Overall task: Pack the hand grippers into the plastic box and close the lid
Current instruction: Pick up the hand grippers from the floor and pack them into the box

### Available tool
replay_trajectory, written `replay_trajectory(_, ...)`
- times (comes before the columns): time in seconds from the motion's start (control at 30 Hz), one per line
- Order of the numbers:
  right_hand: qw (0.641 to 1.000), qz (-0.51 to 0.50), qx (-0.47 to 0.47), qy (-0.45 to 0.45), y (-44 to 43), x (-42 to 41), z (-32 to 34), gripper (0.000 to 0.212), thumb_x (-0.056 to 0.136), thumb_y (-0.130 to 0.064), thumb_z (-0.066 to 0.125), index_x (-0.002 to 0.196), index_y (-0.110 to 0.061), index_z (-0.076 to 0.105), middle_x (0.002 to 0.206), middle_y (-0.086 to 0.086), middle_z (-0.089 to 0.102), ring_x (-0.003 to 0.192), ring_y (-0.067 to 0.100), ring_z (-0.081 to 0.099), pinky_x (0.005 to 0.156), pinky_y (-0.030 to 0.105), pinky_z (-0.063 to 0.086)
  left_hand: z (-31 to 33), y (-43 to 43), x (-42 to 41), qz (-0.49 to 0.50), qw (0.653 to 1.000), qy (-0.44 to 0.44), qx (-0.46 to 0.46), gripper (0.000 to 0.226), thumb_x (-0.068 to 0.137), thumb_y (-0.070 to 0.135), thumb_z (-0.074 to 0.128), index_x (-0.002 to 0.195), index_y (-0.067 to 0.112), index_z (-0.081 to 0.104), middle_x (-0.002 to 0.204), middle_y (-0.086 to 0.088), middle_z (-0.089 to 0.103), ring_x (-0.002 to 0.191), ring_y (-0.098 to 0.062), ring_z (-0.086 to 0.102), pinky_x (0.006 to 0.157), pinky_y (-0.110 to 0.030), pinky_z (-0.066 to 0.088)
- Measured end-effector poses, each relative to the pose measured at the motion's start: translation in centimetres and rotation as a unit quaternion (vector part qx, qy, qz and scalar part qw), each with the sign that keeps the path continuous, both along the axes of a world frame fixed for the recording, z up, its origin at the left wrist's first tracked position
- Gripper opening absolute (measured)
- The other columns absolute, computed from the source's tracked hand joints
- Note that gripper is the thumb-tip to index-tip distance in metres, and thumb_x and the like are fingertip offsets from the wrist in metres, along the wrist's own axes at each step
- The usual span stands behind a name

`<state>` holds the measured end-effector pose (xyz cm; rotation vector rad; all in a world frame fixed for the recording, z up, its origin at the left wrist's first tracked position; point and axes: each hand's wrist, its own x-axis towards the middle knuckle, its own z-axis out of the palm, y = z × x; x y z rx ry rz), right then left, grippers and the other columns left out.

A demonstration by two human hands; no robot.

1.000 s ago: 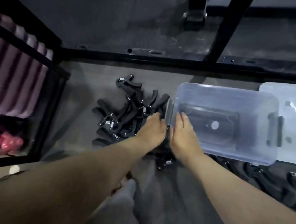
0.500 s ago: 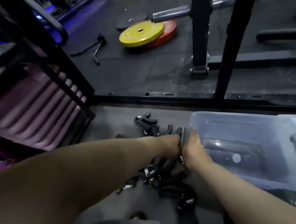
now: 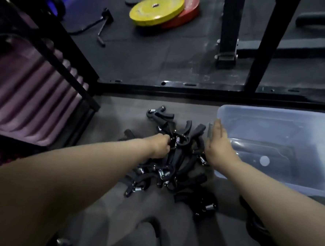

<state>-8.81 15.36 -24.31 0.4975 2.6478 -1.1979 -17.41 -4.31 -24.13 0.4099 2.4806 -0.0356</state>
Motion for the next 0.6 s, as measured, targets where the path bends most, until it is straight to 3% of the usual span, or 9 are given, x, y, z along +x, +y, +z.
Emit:
replay_trajectory(0.13,0.999,0.002,-0.016,0.046,0.4,0.3,-1.6,0.067,0.1,-0.025,0.03,0.154,-0.027,-0.008,0.163,0.008,0.003,0.148,0.029,0.012,0.116,0.046,0.02,-6.0,0.7,2.8,0.005,0.997,0.074,0.005,0.062,0.093,0.05,0.046,0.141,0.014,0.034,0.145,-0.017,0.028,0.132,-0.037,0.031,0.109,-0.046,0.028)
replay_trajectory(0.23,0.998,0.003,-0.011,0.063,0.5,0.0,-2.1,0.067,0.099,-0.023,0.032,0.155,-0.026,-0.006,0.162,0.008,0.008,0.147,0.029,0.015,0.114,0.044,0.023,-7.9,2.3,2.8,-0.044,0.983,0.178,0.009,0.068,0.091,0.056,0.046,0.141,0.012,0.034,0.144,-0.011,0.033,0.132,-0.031,0.033,0.106,-0.044,0.027)
replay_trajectory(0.33,0.997,0.006,-0.009,0.074,0.5,-0.1,-2.4,0.068,0.099,-0.022,0.033,0.155,-0.023,-0.006,0.161,0.01,0.01,0.146,0.031,0.015,0.116,0.045,0.022,-8.3,3.8,1.1,-0.071,0.975,0.21,-0.02,0.057,0.091,0.055,0.046,0.134,0.018,0.042,0.131,-0.011,0.048,0.122,-0.031,0.043,0.099,-0.046,0.032)
replay_trajectory(0.47,0.997,0.002,-0.018,0.075,0.5,-0.1,-2.5,0.067,0.1,-0.022,0.033,0.155,-0.023,-0.007,0.162,0.008,0.008,0.147,0.029,0.014,0.116,0.041,0.02,-8.1,4.8,0.4,-0.078,0.974,0.203,-0.057,0.04,0.094,0.051,0.045,0.122,0.026,0.056,0.13,-0.014,0.044,0.121,-0.034,0.041,0.1,-0.045,0.029)
replay_trajectory(0.53,0.997,0.001,-0.021,0.079,0.5,-0.1,-2.5,0.067,0.1,-0.022,0.032,0.155,-0.023,-0.006,0.162,0.007,0.009,0.146,0.029,0.015,0.115,0.041,0.021,-7.5,5.0,0.5,-0.049,0.974,0.222,-0.004,0.037,0.095,0.05,0.044,0.12,0.026,0.057,0.138,-0.013,0.038,0.129,-0.033,0.034,0.104,-0.048,0.025)
replay_trajectory(0.6,0.996,0.001,-0.026,0.082,0.5,0.0,-2.3,0.067,0.1,-0.022,0.032,0.155,-0.024,-0.005,0.162,0.008,0.01,0.146,0.03,0.017,0.116,0.042,0.023,-5.9,4.6,0.4,-0.026,0.972,0.212,0.094,0.032,0.097,0.046,0.042,0.111,0.022,0.057,0.133,-0.007,0.047,0.127,-0.028,0.041,0.107,-0.047,0.023)
